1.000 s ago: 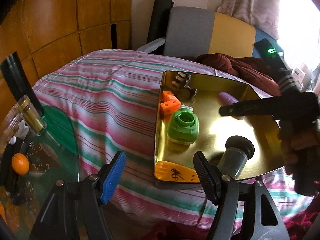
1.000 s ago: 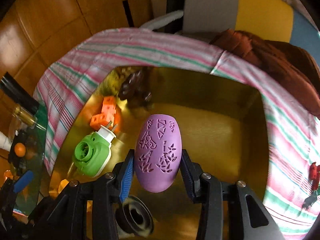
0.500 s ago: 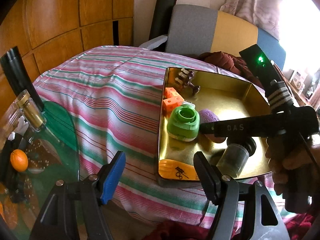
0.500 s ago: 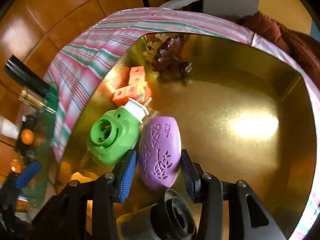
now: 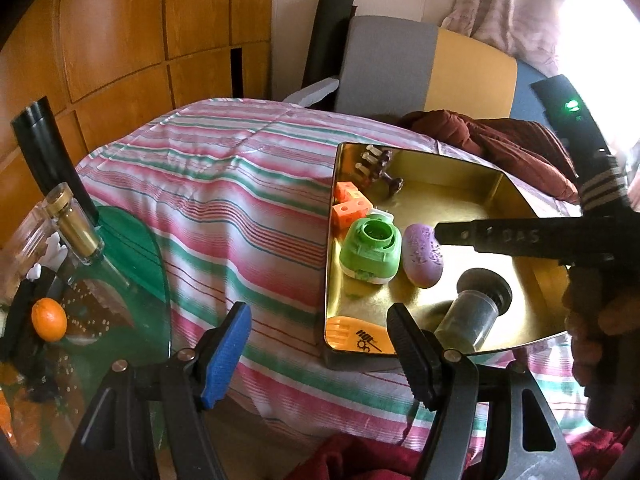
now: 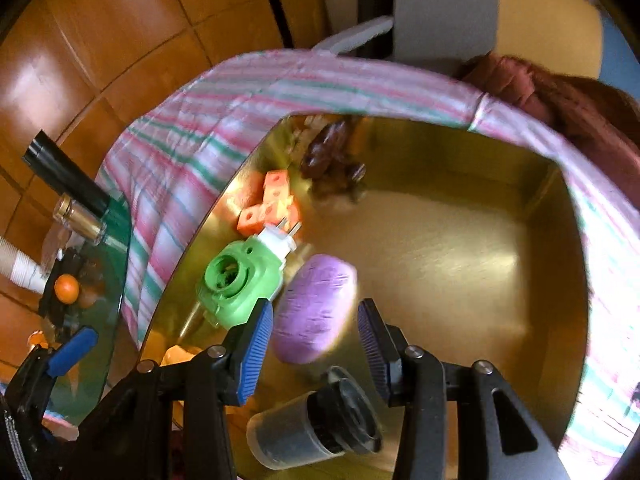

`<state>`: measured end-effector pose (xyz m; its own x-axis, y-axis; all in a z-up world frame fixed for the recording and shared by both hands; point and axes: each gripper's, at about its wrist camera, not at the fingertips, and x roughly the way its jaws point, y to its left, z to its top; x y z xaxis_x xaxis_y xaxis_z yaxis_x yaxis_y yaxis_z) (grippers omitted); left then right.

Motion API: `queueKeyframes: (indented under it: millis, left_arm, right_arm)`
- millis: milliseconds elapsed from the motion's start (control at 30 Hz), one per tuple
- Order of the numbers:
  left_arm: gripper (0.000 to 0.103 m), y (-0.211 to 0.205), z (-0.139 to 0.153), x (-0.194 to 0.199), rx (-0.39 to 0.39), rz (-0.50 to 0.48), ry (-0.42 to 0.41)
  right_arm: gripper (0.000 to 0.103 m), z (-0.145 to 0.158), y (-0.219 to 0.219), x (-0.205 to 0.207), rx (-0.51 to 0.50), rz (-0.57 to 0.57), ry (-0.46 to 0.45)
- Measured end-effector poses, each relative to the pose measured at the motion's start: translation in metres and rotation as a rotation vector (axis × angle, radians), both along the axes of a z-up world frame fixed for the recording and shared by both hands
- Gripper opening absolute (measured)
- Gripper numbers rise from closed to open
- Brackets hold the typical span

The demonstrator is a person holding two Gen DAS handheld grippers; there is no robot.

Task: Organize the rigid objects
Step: 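Lower the purple egg beside the green object and open the right tool, then move both tools from the tray back to the remaining objects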

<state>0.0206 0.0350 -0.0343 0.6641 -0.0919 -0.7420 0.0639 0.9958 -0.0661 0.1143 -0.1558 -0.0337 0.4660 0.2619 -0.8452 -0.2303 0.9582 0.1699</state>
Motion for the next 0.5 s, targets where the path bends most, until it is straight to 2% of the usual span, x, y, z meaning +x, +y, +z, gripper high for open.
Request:
queueKeyframes:
  millis: [200, 500]
  left_arm:
    - [0.071, -0.004, 0.004, -0.003, 0.005, -0.013, -0.014]
    - [0.071, -0.016, 0.012, -0.007, 0.031, -0.048, -0.031]
  right_arm:
    - [0.045, 0.027, -0.019, -0.015, -0.019, -0.041, -0.108]
    - [0.045, 0.051, -0.061, -0.037, -0.06, -0.114, -0.21]
